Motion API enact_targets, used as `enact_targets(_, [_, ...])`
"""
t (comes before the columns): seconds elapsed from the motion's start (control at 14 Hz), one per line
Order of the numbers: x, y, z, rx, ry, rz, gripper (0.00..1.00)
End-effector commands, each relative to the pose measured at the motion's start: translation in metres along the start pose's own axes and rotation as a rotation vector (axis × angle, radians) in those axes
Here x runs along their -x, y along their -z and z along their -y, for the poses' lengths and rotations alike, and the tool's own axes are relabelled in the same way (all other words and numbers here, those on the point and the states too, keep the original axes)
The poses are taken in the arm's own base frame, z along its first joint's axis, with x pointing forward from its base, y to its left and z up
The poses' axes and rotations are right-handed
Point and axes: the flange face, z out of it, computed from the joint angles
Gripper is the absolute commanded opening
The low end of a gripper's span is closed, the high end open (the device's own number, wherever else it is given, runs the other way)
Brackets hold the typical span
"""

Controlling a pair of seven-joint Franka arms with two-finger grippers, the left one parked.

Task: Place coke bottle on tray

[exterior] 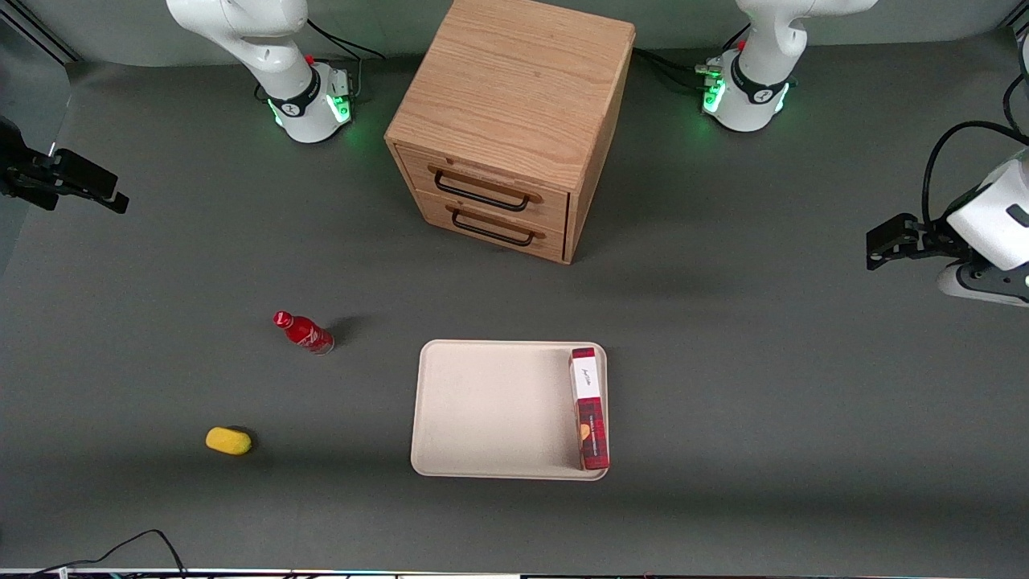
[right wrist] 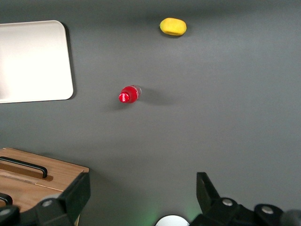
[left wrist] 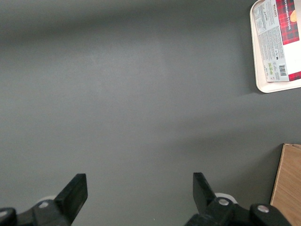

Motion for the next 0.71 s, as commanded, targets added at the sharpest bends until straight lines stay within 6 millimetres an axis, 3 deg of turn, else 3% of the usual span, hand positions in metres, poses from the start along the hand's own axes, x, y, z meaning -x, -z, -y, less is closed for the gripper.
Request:
enact_targets(0.0, [0.007, 0.006, -0.003, -0.020, 0.001, 0.002, 1.00])
enact_targets(0.36, [0.007, 0.003, -0.002, -0.013, 0.003, 0.014, 1.00])
enact_targets(0.64, [-0.004, -0.009, 0.016, -0.016, 0.023, 0.007, 1.00])
